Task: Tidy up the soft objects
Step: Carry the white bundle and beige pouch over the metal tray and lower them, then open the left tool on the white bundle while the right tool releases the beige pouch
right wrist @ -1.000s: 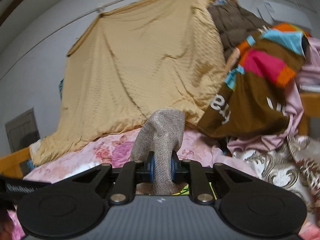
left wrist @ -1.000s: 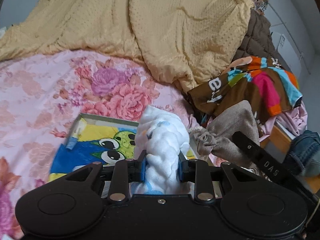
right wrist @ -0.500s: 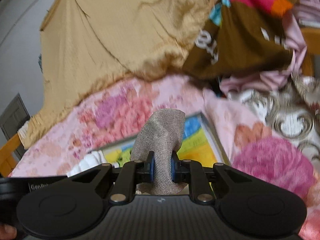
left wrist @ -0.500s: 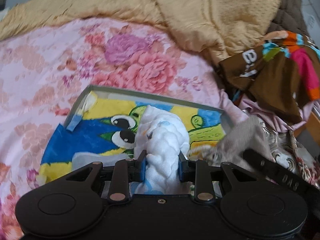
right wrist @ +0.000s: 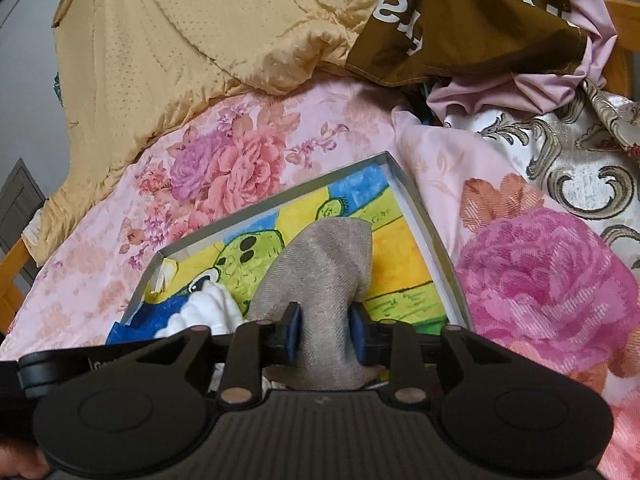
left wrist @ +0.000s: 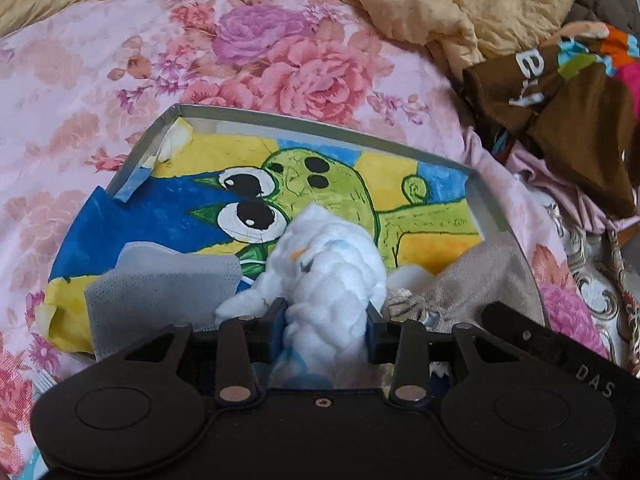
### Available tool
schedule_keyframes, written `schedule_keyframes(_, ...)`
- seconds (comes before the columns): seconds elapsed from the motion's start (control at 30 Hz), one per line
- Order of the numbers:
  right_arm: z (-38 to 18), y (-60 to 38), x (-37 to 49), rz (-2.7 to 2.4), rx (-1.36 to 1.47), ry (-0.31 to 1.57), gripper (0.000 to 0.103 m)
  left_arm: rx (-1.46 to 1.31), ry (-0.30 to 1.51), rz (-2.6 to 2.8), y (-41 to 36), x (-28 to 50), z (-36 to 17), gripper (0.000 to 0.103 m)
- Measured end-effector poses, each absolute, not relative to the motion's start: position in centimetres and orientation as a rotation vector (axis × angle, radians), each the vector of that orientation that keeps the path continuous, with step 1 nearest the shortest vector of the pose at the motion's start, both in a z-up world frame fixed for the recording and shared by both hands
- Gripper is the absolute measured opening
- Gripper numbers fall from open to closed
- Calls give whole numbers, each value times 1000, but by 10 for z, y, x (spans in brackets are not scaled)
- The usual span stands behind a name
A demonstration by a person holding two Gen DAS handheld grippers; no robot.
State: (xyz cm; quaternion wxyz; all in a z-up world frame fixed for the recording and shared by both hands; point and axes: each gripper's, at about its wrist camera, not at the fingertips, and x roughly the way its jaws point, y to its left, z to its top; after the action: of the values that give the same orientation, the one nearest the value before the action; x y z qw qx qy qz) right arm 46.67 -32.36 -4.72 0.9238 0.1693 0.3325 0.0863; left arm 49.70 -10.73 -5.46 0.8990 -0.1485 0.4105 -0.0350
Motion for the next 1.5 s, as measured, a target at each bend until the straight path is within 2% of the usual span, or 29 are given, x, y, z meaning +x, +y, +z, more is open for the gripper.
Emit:
schedule_keyframes(0.23, -43, -333, 458, 180, 372, 677, 46, -320, 825, -42, -101, 488, -44, 53)
schedule_keyframes(0.57, -31, -331, 443, 190, 334, 658, 57, -317, 792, -16, -90, 470, -22, 66)
schedule_keyframes(0.83, -18, -335, 420, 217, 299, 612, 75, -347, 776, -20, -77, 441, -9, 74)
schedule_keyframes(0.97, -10, -336, 397, 212, 284, 565, 82, -339, 752, -25, -75, 423, 3, 83)
schedule_keyframes(1.33, 14, -332, 337, 213, 211, 478, 97, -342, 720, -54, -74, 366, 26, 84)
schedule_keyframes(1.4, 18, -332, 327, 212, 210, 472, 98, -323, 705, -48, -74, 353, 29, 91)
schedule_keyframes(1.5, 21, -330, 312, 205, 192, 462, 100, -299, 678, -55, -74, 335, 33, 93)
